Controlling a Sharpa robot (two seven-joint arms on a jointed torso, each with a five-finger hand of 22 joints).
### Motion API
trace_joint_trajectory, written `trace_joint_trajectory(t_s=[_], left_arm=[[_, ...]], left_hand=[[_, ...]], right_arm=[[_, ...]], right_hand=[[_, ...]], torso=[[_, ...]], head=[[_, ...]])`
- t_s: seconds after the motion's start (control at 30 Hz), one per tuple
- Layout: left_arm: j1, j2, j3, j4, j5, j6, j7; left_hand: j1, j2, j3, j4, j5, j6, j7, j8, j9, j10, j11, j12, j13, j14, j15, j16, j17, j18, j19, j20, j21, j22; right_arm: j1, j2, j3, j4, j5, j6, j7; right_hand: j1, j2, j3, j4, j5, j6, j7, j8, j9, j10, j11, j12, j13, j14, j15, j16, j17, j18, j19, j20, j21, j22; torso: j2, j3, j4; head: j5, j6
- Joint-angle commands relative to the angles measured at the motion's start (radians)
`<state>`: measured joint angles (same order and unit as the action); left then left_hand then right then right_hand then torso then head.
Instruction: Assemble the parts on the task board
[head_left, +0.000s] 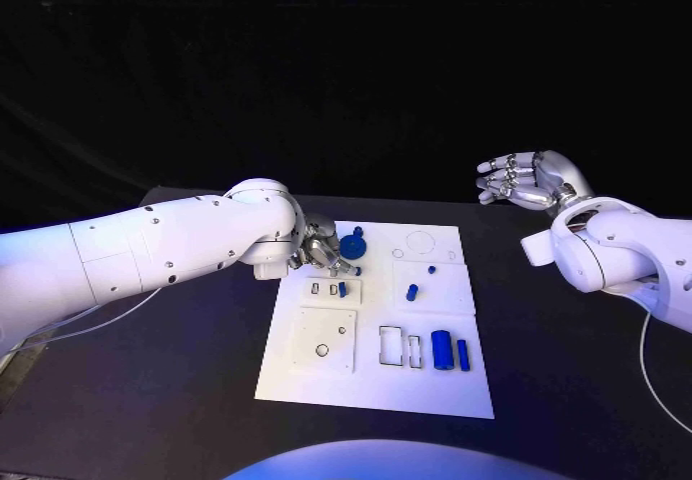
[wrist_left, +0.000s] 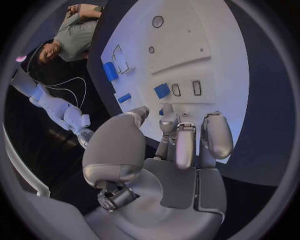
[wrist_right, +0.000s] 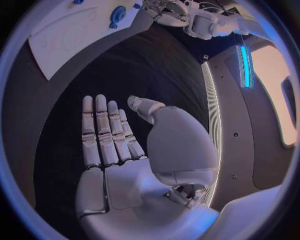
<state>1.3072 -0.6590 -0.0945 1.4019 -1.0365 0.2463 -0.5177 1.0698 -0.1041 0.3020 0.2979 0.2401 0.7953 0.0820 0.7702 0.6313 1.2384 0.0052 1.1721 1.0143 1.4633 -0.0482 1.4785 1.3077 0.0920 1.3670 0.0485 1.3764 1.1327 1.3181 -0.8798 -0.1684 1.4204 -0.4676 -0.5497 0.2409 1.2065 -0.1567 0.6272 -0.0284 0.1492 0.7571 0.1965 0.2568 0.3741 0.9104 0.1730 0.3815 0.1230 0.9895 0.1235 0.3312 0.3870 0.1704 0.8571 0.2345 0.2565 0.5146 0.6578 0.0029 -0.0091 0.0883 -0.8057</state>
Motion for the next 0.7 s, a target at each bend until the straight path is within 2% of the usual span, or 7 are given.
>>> trace_joint_trajectory(t_s=[0.03,0.13,0.23,0.47,0.7], left_arm=[[0.001,0.005,0.000,0.002,-0.011,0.057,-0.005],[0.001,0.011,-0.001,-0.003,-0.011,0.067,-0.006],[0.001,0.017,-0.005,-0.009,-0.011,0.073,-0.007],[-0.001,0.026,-0.009,-0.020,-0.011,0.085,-0.009],[-0.001,0.030,-0.011,-0.024,-0.011,0.092,-0.010]], left_hand=[[-0.012,0.002,-0.004,-0.002,-0.002,-0.004,-0.002,0.005,0.002,-0.008,0.003,-0.004,-0.001,0.067,-0.006,-0.001,0.135,-0.008,0.000,0.000,0.004,-0.001],[-0.012,0.003,-0.004,-0.003,-0.002,-0.004,-0.002,0.006,0.003,-0.007,0.003,-0.003,0.000,0.067,-0.006,-0.002,0.134,-0.009,0.001,0.000,0.005,0.001],[-0.012,0.004,-0.004,-0.003,-0.002,-0.003,-0.002,0.006,0.003,-0.008,0.002,-0.004,-0.001,0.067,-0.006,-0.002,0.134,-0.009,0.001,0.000,0.005,0.001],[-0.012,0.005,-0.004,-0.003,-0.001,-0.005,-0.002,0.007,0.005,-0.021,0.003,-0.018,-0.020,0.065,-0.006,-0.007,0.128,-0.006,-0.007,0.000,-0.001,-0.013],[-0.011,0.007,-0.003,-0.004,-0.001,-0.006,-0.002,0.008,0.007,-0.021,0.003,-0.017,-0.018,0.065,-0.006,-0.006,0.128,-0.006,-0.007,0.000,-0.001,-0.011]], right_arm=[[-0.002,0.006,0.000,-0.006,0.051,0.004,0.041],[-0.003,0.010,0.000,-0.011,0.058,0.004,0.042],[-0.004,0.012,0.000,-0.013,0.062,0.002,0.044],[-0.006,0.014,0.000,-0.015,0.074,-0.004,0.050],[-0.010,0.015,0.000,-0.017,0.086,-0.006,0.053]], right_hand=[[-0.002,0.004,-0.010,-0.004,0.004,-0.006,0.052,-0.009,-0.004,0.001,0.009,-0.009,-0.015,0.007,0.004,-0.013,-0.007,0.011,0.010,0.000,-0.012,-0.015],[0.000,0.005,-0.013,-0.007,0.004,-0.006,0.054,-0.013,-0.006,-0.002,0.011,-0.013,-0.023,0.007,0.006,-0.021,-0.012,0.011,0.013,0.001,-0.019,-0.024],[0.000,0.005,-0.017,-0.008,0.004,-0.007,0.056,-0.016,-0.008,-0.005,0.013,-0.016,-0.030,0.005,0.008,-0.029,-0.016,0.010,0.014,0.003,-0.026,-0.033],[0.004,0.014,-0.042,-0.020,0.006,-0.030,0.068,-0.037,-0.019,-0.060,0.032,-0.034,-0.058,-0.056,0.034,-0.084,-0.052,0.006,-0.014,0.024,-0.090,-0.095],[0.004,0.015,-0.044,-0.020,0.006,-0.031,0.069,-0.038,-0.020,-0.062,0.032,-0.034,-0.058,-0.060,0.035,-0.085,-0.055,0.006,-0.015,0.026,-0.093,-0.099]], torso=[[0.000,0.0007,-0.0003],[0.000,0.0016,-0.0006],[-0.001,0.0008,0.0002],[-0.001,0.0009,0.0000],[-0.002,0.0015,0.0009]], head=[[-0.001,-0.005],[0.001,-0.004],[0.001,-0.008],[0.002,-0.010],[0.001,-0.010]])
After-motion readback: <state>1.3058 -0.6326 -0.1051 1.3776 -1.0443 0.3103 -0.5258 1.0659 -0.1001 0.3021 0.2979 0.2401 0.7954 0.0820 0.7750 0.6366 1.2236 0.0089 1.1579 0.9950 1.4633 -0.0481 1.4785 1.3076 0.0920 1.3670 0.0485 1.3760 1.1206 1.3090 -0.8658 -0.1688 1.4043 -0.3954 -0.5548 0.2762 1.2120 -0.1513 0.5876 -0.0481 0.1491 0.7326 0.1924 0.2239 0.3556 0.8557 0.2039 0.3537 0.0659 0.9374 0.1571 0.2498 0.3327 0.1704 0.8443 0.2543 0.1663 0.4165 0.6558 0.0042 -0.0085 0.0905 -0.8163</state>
